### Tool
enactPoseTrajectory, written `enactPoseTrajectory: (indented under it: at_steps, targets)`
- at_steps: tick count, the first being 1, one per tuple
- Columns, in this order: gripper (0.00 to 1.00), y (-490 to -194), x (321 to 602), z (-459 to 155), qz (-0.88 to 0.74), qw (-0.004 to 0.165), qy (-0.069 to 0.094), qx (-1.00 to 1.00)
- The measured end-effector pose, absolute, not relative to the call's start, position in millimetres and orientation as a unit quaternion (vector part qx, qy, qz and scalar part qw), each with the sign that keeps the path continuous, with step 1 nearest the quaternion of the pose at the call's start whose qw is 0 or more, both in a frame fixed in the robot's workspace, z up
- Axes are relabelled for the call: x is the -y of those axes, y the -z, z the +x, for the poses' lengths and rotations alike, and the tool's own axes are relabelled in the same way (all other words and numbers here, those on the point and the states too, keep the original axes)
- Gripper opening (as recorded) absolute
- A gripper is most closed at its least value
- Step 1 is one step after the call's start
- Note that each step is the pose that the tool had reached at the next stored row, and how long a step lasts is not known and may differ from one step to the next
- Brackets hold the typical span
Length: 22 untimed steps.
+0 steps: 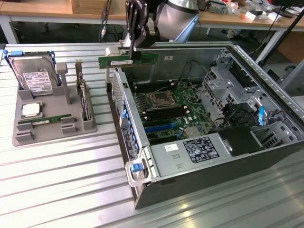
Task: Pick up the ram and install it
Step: 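Pick up the ram and move it above insertion slot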
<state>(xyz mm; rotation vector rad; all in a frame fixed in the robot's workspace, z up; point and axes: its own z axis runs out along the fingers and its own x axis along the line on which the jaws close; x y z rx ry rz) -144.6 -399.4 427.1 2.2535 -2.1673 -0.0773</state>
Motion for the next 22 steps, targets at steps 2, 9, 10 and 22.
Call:
enactPoseTrajectory:
  at_steps: [2,9,10,22]
  targets:
    - [0.12,-427,399,-143,0.721,0.007,0.025,0.693]
    - [0.12,-427,399,-137,0.721,0.007,0.025,0.693]
    - [0.12,-427,399,-136,0.721,0.007,0.025,0.693]
    - [0.12,-427,399,-123,0.721,0.007,0.025,0.693]
